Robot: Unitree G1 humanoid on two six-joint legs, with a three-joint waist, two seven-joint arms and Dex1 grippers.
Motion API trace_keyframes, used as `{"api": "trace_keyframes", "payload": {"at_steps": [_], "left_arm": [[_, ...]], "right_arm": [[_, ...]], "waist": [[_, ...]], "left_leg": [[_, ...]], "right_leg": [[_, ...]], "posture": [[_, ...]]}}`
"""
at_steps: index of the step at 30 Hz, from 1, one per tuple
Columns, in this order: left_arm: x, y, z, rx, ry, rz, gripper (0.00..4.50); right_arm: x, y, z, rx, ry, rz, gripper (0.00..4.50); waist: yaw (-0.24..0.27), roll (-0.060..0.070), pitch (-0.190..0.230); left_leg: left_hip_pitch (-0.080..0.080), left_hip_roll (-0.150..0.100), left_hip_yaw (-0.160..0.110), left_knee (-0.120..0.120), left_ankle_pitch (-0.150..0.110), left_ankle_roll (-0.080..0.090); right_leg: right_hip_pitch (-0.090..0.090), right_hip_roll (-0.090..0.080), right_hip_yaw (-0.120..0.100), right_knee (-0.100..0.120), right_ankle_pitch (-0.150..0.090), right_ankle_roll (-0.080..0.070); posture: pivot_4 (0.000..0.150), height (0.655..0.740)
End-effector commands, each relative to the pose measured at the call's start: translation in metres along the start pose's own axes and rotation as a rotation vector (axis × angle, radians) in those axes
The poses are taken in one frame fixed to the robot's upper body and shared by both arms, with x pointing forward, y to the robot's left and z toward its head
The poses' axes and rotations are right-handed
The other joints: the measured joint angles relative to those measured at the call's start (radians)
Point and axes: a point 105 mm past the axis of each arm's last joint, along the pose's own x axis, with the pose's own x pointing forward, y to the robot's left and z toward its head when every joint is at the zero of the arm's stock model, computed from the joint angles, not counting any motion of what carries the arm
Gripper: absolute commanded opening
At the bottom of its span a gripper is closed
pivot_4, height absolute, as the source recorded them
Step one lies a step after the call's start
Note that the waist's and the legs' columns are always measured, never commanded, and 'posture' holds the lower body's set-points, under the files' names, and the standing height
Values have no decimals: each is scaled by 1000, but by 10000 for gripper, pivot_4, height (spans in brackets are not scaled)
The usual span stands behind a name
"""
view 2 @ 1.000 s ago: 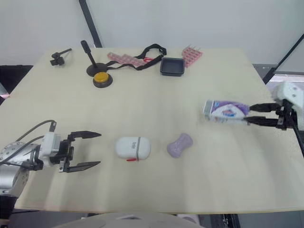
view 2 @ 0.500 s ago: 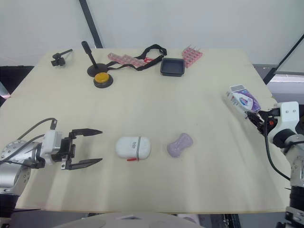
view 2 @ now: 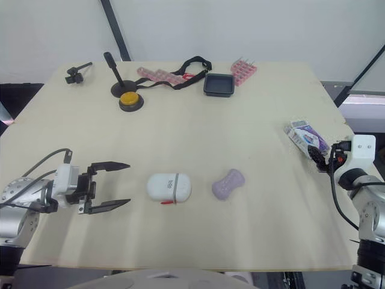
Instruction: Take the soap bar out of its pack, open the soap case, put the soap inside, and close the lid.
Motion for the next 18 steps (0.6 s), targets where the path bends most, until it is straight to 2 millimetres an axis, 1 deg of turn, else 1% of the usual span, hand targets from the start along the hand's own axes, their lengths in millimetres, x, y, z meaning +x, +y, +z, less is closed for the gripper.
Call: {"api": "trace_keyframes", "payload": {"at_steps": [1,3,6,8,10,12,13,14,15,16,18], "left_arm": [[2,2,7,31,-16,0,45000],[2,2,7,32,-15,-3,45000],[2,2,7,32,-13,-5,45000],[2,2,7,31,-13,-6,45000],[3,3,7,34,-11,-15,45000],[4,4,7,36,-10,-20,45000],[4,5,7,37,-11,-20,45000],[6,6,7,38,-8,-31,45000],[8,7,6,39,1,-50,45000],[10,9,5,40,13,-69,45000],[14,14,6,34,19,-84,45000]], "right_arm": [[-6,5,21,-78,-67,65,44691],[-10,10,28,-129,-96,103,44691],[-21,27,43,-314,-164,238,44691],[-37,53,49,-404,-219,429,44691],[-51,71,49,-432,-248,557,44691],[-63,87,42,-457,-253,660,44691],[-67,91,39,-465,-254,692,44691],[-75,100,29,-474,-235,760,44691],[-84,108,14,-487,-203,838,44691],[-91,112,2,-482,-181,884,44691],[-100,116,-15,-455,-150,938,44691]], "waist": [[1,0,0],[2,0,0],[1,0,0],[1,0,0],[0,0,0],[1,-1,0],[3,-1,0],[4,-1,0],[6,-1,0],[8,-1,0],[7,-1,0]], "left_leg": [[0,0,0,0,0,0],[0,0,0,0,0,0],[0,0,0,0,0,0],[0,0,0,0,0,0],[-1,1,0,-1,0,0],[0,1,0,-1,0,0],[0,1,0,-1,0,0],[0,1,0,-1,0,0],[0,1,0,-1,0,0],[0,1,0,-1,0,0],[0,1,-1,-1,0,0]], "right_leg": [[0,0,0,0,0,0],[0,0,0,0,0,0],[0,0,0,-1,0,0],[0,0,0,-1,0,0],[1,0,0,-1,0,0],[2,0,0,-2,0,0],[2,0,0,-2,0,0],[2,0,-1,-2,0,0],[2,0,-1,-2,0,0],[2,0,-1,-2,0,0],[2,-1,-2,-3,0,0]], "posture": [[1500,7291],[1500,7291],[1500,7291],[1500,7291],[1500,7291],[1500,7291],[1500,7291],[1500,7291],[1500,7291],[1500,7291],[1500,7291]]}}
